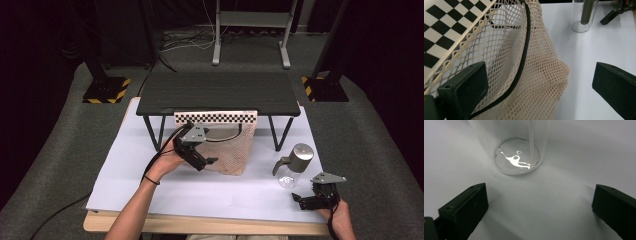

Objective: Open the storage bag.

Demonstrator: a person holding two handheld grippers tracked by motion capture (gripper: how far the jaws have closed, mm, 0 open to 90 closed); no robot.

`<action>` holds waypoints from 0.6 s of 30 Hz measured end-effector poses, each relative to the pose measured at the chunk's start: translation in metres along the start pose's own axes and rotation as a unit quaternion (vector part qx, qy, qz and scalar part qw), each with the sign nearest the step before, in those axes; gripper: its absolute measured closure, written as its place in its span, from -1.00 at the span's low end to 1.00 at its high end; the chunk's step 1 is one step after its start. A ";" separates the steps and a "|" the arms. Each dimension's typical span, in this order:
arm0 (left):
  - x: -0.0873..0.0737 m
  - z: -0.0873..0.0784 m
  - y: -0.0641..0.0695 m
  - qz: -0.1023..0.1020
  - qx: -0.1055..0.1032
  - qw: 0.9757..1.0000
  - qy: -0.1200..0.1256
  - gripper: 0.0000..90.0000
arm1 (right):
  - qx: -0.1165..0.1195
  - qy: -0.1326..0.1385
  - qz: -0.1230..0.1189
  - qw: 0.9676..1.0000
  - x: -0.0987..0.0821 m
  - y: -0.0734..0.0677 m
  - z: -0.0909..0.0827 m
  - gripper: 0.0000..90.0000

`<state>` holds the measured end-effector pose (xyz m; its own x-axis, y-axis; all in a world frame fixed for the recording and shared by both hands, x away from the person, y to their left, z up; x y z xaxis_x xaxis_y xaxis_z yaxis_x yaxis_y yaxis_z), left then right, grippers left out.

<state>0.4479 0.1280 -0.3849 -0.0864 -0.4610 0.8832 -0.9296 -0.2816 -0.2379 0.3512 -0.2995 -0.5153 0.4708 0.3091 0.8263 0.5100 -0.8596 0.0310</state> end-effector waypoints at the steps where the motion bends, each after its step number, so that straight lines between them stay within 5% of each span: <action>1: 0.000 0.001 -0.001 0.002 0.001 1.000 0.001 -1.00 | 0.000 0.000 0.000 1.000 0.000 0.000 0.000 -1.00; 8: 0.000 0.012 -0.004 0.003 -0.006 1.000 -0.003 -1.00 | 0.001 -0.001 0.001 1.000 0.000 0.000 0.000 -1.00; 18: -0.017 0.025 -0.008 -0.006 0.012 1.000 0.001 -1.00 | 0.000 0.000 0.000 1.000 0.000 0.000 0.000 -1.00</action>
<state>0.4661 0.1165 -0.4080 -0.0758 -0.4567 0.8864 -0.9213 -0.3079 -0.2374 0.3512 -0.2996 -0.5153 0.4710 0.3094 0.8261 0.5104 -0.8594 0.0309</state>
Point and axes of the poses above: each handheld gripper's, and its own axes: z roughly forward along the jaws, x roughly out of its top, y roughly to its right, the point moved 1 cm from there along z, roughly forward along the jaws, and after that the axes turned 11 degrees about y, right-handed, at the moved point
